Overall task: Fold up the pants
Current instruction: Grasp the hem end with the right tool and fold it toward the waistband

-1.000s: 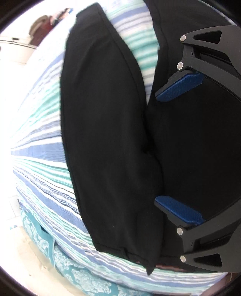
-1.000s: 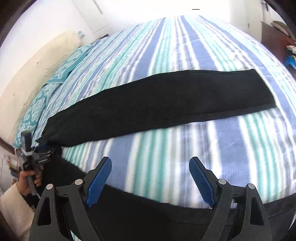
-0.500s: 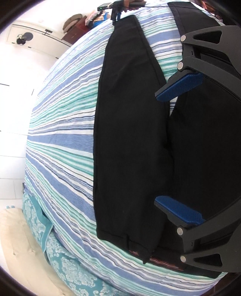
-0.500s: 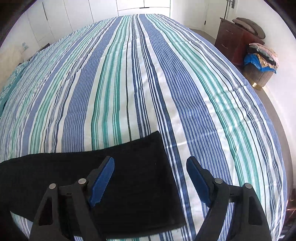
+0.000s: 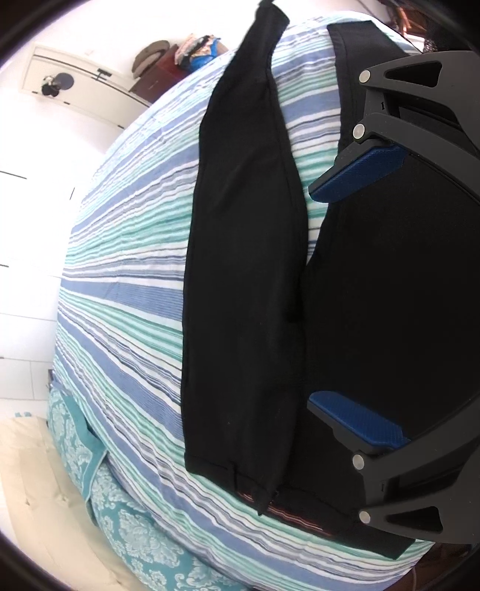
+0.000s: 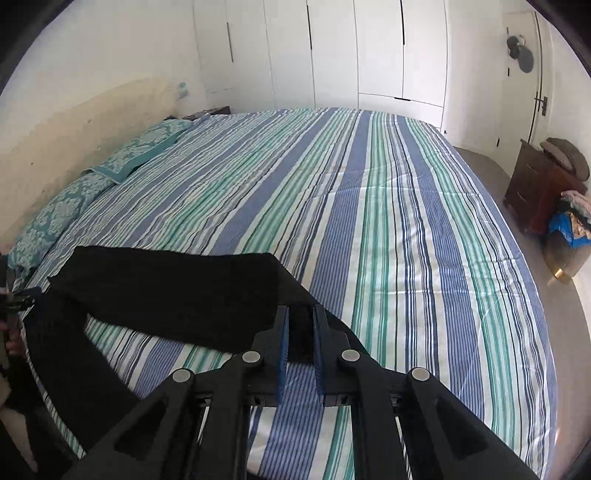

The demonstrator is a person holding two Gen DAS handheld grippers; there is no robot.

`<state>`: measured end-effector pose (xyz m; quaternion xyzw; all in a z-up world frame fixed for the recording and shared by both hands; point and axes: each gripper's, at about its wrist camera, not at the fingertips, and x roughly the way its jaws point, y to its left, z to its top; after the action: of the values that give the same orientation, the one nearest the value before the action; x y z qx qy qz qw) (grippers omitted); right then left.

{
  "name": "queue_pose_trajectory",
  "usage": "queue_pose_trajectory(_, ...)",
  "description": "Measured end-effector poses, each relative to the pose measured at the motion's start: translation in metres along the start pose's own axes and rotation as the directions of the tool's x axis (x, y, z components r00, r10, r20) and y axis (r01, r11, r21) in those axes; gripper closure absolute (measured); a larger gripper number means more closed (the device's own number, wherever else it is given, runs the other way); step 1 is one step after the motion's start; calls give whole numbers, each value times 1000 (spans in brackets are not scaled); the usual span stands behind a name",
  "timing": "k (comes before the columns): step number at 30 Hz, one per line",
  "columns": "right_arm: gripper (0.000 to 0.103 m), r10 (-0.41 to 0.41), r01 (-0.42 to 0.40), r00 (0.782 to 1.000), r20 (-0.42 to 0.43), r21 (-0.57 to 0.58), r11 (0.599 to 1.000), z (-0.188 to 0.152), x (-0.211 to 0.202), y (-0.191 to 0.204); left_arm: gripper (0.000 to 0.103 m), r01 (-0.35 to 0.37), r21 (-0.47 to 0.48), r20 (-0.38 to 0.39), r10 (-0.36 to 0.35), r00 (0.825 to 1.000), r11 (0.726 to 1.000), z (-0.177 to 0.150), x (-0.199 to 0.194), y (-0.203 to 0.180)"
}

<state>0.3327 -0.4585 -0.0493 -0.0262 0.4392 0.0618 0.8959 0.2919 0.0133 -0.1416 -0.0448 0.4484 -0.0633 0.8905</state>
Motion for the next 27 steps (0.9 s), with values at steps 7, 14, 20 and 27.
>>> queue_pose_trajectory(7, 89, -52, 85, 984, -171, 191, 978, -187, -80, 36, 1, 48, 54, -47, -45, 998, 997, -38, -34, -17)
queue_pose_trajectory(14, 12, -198, 200, 979, -55, 481, 854, -232, -129, 39, 1, 103, 63, -59, -99, 993, 993, -75, -51, -40)
queue_pose_trajectory(20, 8, -74, 61, 997, 3, 528, 847, -216, -105, 120, 1, 60, 73, -44, -57, 997, 996, -91, -24, -50)
queue_pose_trajectory(27, 8, 98, -73, 993, -71, 293, 953, -199, -24, 236, 1, -35, 164, -83, 49, 995, 986, -106, 18, -39)
